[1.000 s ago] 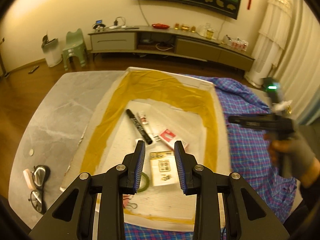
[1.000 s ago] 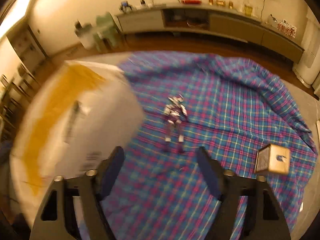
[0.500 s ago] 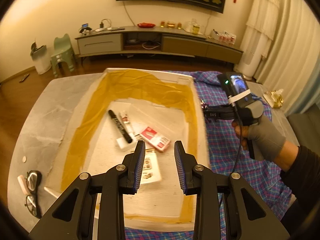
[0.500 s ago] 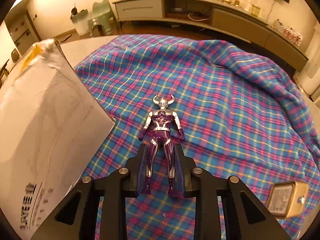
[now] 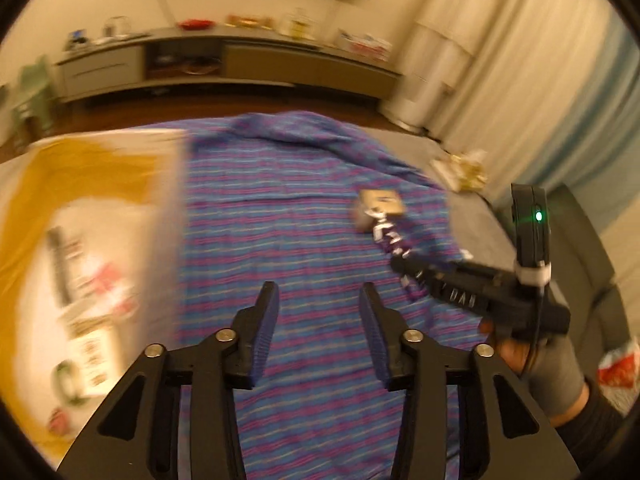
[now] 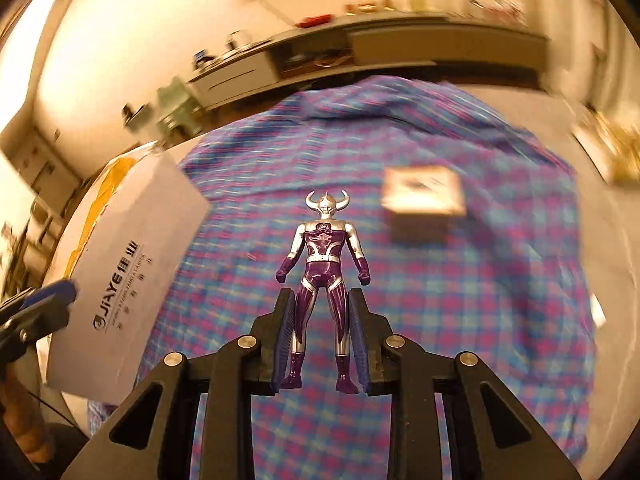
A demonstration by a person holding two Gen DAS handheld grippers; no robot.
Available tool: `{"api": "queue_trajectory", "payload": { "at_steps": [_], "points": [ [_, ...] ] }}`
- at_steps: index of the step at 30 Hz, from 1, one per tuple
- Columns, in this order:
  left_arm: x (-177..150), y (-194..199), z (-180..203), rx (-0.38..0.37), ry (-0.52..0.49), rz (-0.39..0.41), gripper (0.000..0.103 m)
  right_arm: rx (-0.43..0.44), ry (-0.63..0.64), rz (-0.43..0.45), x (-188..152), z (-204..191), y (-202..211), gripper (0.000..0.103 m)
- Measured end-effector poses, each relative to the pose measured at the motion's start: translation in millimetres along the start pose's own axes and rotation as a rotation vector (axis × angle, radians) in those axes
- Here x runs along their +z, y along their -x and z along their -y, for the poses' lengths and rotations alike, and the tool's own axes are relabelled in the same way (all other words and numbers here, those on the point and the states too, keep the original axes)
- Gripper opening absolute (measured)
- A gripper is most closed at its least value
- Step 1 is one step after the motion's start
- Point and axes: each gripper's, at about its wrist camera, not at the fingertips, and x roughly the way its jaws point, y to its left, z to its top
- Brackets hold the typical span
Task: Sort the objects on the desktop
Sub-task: 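Grasp the gold cube with the left tool while the right grasps the purple action figure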
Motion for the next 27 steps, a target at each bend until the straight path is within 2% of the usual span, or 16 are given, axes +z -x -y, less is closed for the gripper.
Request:
{"api": "queue_trajectory", "payload": {
  "at_steps": [2, 7, 11, 14, 17, 20, 24, 27],
  "points": [
    [16.7, -25.4, 21.6, -0.021, 0.002, -0.024, 0.045, 0.01, -0.051, 0.014, -3.7, 19.9, 15.2, 0.029],
    [55.2, -98.9, 69.8, 0.017, -0.027, -0.093, 0.046, -0.033, -0.075, 0.051, -4.5, 55.9, 26.5, 0.029],
    [75.6, -151.3, 78.4, 0.062, -0.011, -0.143, 0.048, -0.055, -0.08, 0.043, -4.5, 83.2, 31.6, 0.029],
    [79.8, -176.2, 78.9, 0.077, 0.009, -0.163, 0.05, -0.05, -0.092, 0.027, -4.5, 101.3, 31.0, 0.028],
    [84.5, -193.2, 82.9, 0.141, -0.01, -0.153, 0.053, -0.037, -0.103, 0.014, -4.7, 112.1, 30.2, 0.028],
    [88.1, -199.3, 76.6, 0.15, 0.033, -0.127, 0.059, -0.013, -0.115, 0.004, -2.6, 117.8, 28.0, 0.028],
    [91.7, -201.0, 86.3, 0.212, -0.011, -0.112, 0.057, 0.001, -0.104, -0.003, 0.0, 112.6, 23.6, 0.028],
    [91.2, -195.3, 95.8, 0.206, -0.037, -0.094, 0.058, 0.016, -0.101, -0.009, -0.8, 109.3, 21.5, 0.028]
  ]
}}
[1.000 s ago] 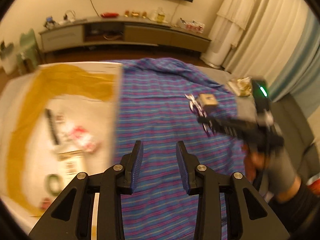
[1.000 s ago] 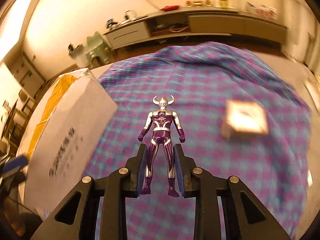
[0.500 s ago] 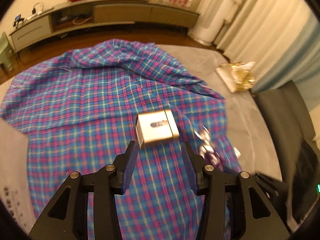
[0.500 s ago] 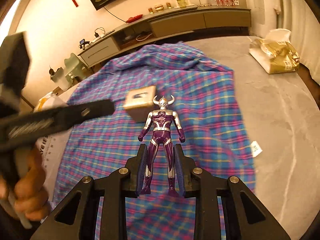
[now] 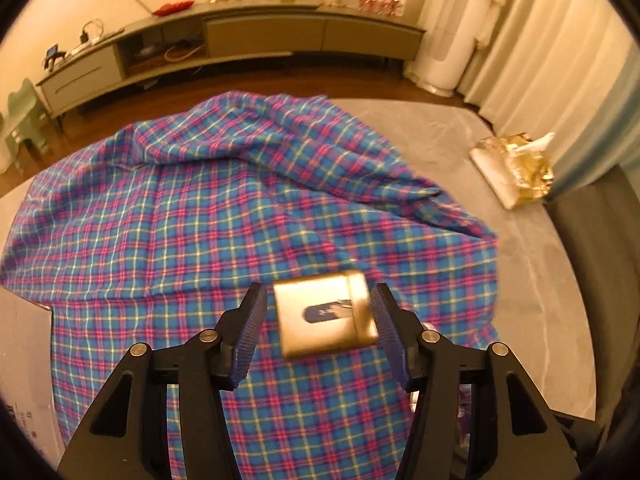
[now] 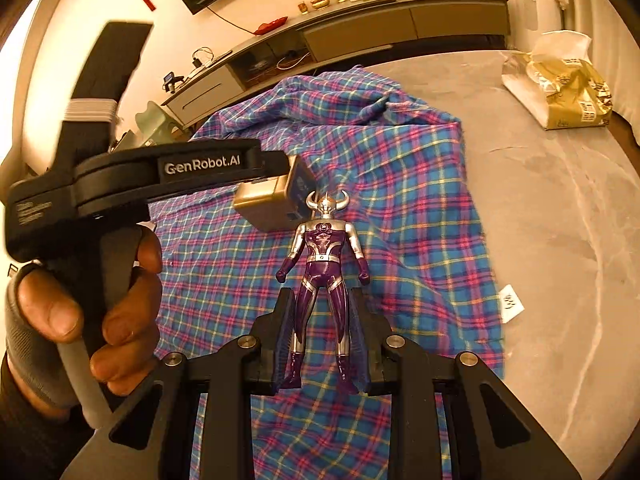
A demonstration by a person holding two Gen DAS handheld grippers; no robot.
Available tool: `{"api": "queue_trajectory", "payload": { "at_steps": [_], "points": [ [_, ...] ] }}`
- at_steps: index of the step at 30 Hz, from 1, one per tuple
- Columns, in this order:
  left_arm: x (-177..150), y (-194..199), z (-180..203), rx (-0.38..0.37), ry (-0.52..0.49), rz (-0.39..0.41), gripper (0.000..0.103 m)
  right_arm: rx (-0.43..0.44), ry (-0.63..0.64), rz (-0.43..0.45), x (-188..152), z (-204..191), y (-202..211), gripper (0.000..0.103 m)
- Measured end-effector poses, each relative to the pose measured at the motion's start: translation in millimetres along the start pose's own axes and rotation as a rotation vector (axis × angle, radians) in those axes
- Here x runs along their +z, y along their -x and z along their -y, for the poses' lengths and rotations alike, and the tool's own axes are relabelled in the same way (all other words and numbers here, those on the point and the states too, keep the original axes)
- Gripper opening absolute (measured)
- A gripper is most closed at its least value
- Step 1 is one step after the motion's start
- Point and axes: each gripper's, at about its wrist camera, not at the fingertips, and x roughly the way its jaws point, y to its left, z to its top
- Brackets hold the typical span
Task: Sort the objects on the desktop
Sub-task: 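Grasp the gold cube with the left tool while the right grasps the purple action figure, then carry the gold cube and action figure over the cardboard box with both tools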
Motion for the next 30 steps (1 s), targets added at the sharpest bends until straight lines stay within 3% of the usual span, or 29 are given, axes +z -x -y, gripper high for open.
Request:
{"api": "queue_trajectory", "payload": {
  "at_steps": [7, 11, 16, 18, 30],
  "points": [
    [1.9, -7.0, 0.1, 0.036, -0.003, 0.002, 0.063, -0.007, 0.001, -0.005, -2.1, -1.3, -0.8, 0.028],
    [1.0, -11.4, -7.1, -0.005, 0.044, -0.017, 0.061, -0.003, -0.001, -0.005, -2.2, -1.1, -0.3, 0.028],
    [-6.6, -27.5, 0.7, 0.051, -0.014, -0.056, 0.061, 0.002, 0.008, -0.001, -1.2, -4.8, 1.2, 0.028],
    [-8.7, -30.9, -0.6, 0.049, -0.016, -0.057, 0.056, 0.002, 0.011, -0.003, -1.4, -6.1, 0.9, 0.028],
    [-23.7, 24.6, -22.1, 0.116, -0.053, 0.042, 0.052, 0.012, 0.047, 0.005, -3.2, -26.9, 4.7, 0.028]
  ]
}}
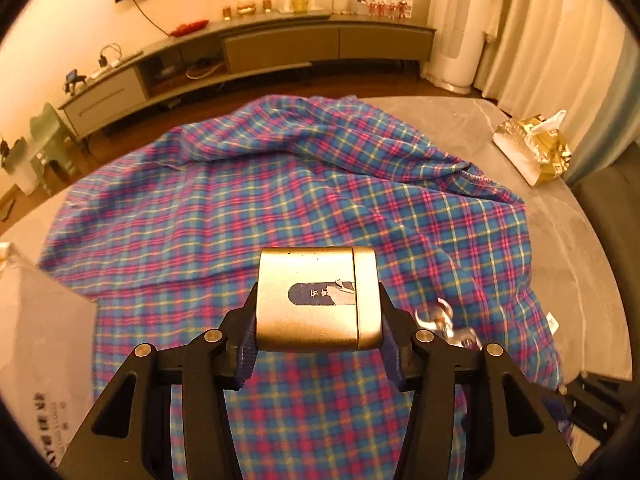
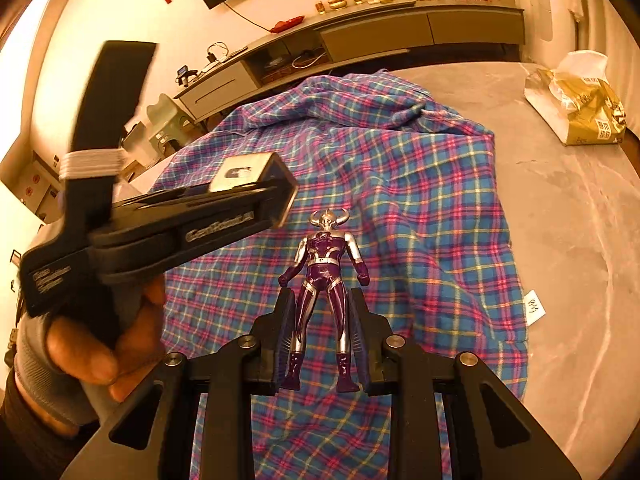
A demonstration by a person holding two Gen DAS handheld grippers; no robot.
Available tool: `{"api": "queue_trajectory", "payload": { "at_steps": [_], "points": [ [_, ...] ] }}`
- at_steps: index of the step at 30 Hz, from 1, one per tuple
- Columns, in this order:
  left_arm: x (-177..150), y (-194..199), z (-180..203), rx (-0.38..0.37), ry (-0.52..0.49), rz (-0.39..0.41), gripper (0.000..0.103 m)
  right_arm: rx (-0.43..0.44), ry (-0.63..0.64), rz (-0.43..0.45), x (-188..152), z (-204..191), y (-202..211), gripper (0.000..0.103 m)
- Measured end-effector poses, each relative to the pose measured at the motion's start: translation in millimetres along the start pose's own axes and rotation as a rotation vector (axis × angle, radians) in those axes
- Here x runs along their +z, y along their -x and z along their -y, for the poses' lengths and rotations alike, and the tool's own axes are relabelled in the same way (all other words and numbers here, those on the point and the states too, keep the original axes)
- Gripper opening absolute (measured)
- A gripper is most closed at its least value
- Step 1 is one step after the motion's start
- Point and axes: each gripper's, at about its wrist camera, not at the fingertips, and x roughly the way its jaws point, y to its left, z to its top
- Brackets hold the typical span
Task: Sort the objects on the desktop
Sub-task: 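Carry the gold cube and action figure over the cardboard box with both tools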
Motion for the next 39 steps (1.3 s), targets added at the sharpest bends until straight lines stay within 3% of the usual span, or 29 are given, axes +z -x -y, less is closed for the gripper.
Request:
{"api": "queue_trajectory", "payload": {
  "at_steps": [7, 16, 19, 39],
  "points": [
    [-31.0, 48.8, -29.9, -0.001, 0.033, 0.027, 0.052, 0.022, 0.034, 0.014, -7.9, -31.9, 9.3, 0.028],
    [-75.8, 119.0, -78.4, -0.008, 0.08, 0.079, 0.053, -0.015, 0.199, 0.071, -35.4, -115.6, 27.3, 0.028],
    [-89.9, 136.7, -92.7, -0.016, 0.097, 0.093, 0.053, 0.009, 0.213, 0.068, -47.9, -137.3, 32.2, 0.029],
    [-153.8, 195.6, -197.6, -0.076, 0.257, 0.177, 0.053, 0.016, 0.409, 0.057, -69.4, -266.7, 47.3, 0.029]
  ]
}}
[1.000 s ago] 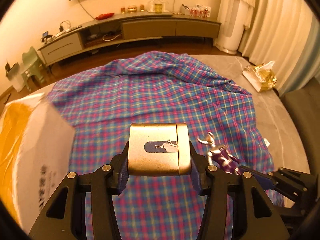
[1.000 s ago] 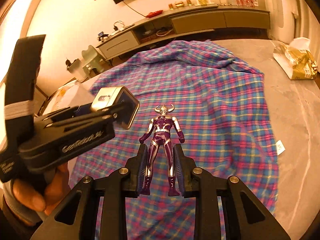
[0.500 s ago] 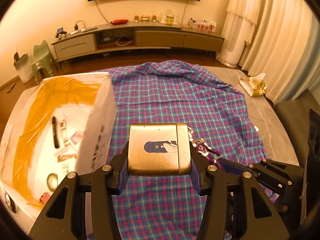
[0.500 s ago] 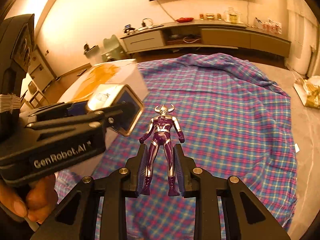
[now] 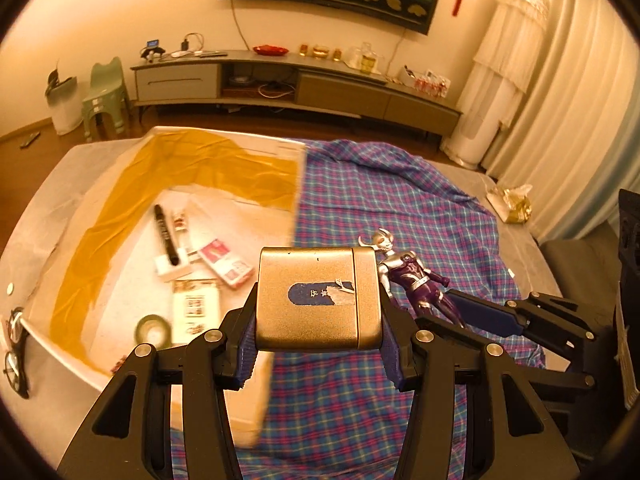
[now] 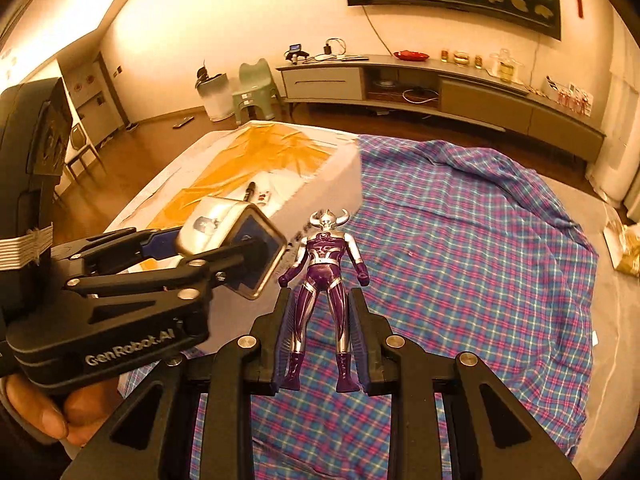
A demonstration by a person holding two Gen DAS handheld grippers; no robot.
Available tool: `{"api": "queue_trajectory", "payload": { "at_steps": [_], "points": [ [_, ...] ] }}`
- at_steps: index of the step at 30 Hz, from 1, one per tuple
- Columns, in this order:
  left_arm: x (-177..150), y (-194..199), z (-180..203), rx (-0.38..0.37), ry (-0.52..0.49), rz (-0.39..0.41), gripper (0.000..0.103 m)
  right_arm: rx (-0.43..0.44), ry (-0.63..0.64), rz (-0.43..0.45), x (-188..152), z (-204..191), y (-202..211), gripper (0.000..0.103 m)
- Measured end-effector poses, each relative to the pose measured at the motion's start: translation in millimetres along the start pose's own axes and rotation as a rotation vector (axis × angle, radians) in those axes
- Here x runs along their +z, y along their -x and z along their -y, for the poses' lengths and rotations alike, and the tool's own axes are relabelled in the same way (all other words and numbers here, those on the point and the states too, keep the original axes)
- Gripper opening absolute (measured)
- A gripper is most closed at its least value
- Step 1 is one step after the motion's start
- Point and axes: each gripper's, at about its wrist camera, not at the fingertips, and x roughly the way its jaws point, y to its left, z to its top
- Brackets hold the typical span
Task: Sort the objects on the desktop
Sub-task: 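Carry the gold cube and action figure over the cardboard box with both tools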
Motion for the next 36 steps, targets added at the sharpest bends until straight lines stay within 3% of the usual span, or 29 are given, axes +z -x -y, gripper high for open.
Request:
{"api": "queue_trajectory", "payload": {
  "at_steps": [18, 30, 36],
  "points": [
    [5.1, 21.8, -98.1, 0.022, 0.149, 0.06, 0.052, 0.0, 0.142, -0.013, 39.0, -76.7, -23.1, 0.028],
    [22.4, 15.7, -138.9, 0.074, 0.217, 0.065, 0.052, -0.006, 0.205, -0.018, 79.4, -90.2, -40.9, 0.028],
    [36.0, -4.9, -157.7, 0.113, 0.235, 0.023, 0.052, -0.01, 0.232, -0.049, 98.1, -90.6, -63.3, 0.028]
  ]
}}
